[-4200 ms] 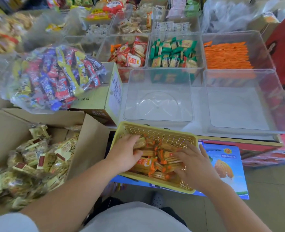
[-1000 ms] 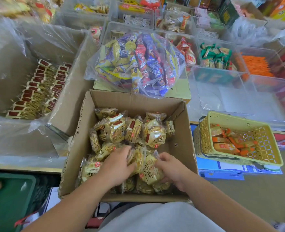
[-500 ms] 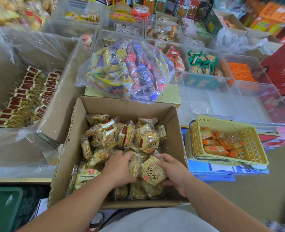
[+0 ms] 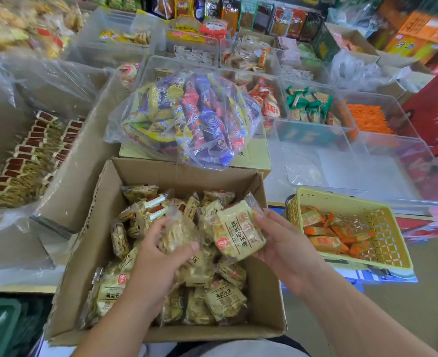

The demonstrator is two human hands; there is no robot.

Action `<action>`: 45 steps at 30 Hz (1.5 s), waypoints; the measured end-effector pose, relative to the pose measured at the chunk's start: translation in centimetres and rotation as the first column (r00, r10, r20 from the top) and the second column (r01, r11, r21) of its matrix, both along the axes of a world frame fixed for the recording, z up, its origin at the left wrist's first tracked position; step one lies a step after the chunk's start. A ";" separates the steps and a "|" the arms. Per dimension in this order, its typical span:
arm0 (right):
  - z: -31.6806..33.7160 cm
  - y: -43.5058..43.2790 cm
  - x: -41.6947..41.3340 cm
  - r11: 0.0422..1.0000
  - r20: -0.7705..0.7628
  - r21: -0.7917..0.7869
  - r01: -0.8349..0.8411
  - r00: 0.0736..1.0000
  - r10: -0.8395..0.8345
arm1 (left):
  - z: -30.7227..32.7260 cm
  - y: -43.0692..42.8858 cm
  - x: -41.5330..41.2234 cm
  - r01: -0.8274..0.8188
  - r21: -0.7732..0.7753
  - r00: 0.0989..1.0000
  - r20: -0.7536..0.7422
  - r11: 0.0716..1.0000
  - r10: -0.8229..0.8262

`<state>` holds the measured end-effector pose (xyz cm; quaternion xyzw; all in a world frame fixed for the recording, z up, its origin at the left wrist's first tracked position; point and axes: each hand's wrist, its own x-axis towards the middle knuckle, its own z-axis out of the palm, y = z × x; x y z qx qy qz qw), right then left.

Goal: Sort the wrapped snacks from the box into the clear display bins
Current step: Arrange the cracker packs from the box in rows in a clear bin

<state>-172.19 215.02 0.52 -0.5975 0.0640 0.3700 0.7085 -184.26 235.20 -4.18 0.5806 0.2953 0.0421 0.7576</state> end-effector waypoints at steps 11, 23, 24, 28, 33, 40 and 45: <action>-2.3 -2.6 6.8 0.905 0.439 -0.380 -0.189 0.825 0.357 | 2.0 -9.6 3.9 -0.057 -0.668 0.953 0.185 0.742 0.239; 0.5 -12.8 15.1 0.672 0.510 -0.397 -0.625 0.458 0.728 | 4.0 -22.5 10.1 -0.287 -0.550 0.917 0.079 0.784 0.391; 0.8 -13.5 15.8 0.663 0.518 -0.415 -0.624 0.437 0.735 | 4.1 -23.1 10.8 -0.294 -0.549 0.918 0.065 0.782 0.391; 0.9 -15.7 18.6 0.643 0.584 -0.487 -0.590 0.328 0.743 | 4.2 -24.6 13.5 -0.308 -0.564 0.910 0.060 0.766 0.410; -0.8 -17.9 21.8 0.591 0.450 -0.525 -0.613 0.389 0.804 | 4.0 -24.9 16.8 -0.301 -0.550 0.916 0.060 0.779 0.396; -1.9 -20.1 27.5 0.709 0.470 -0.477 -0.520 0.530 0.706 | 2.8 -24.5 21.5 -0.377 -0.491 0.911 -0.045 0.786 0.409; -5.3 -19.7 34.6 0.726 0.529 -0.623 -0.292 0.527 0.666 | 2.5 -23.7 23.5 -0.424 -0.473 0.893 -0.079 0.772 0.443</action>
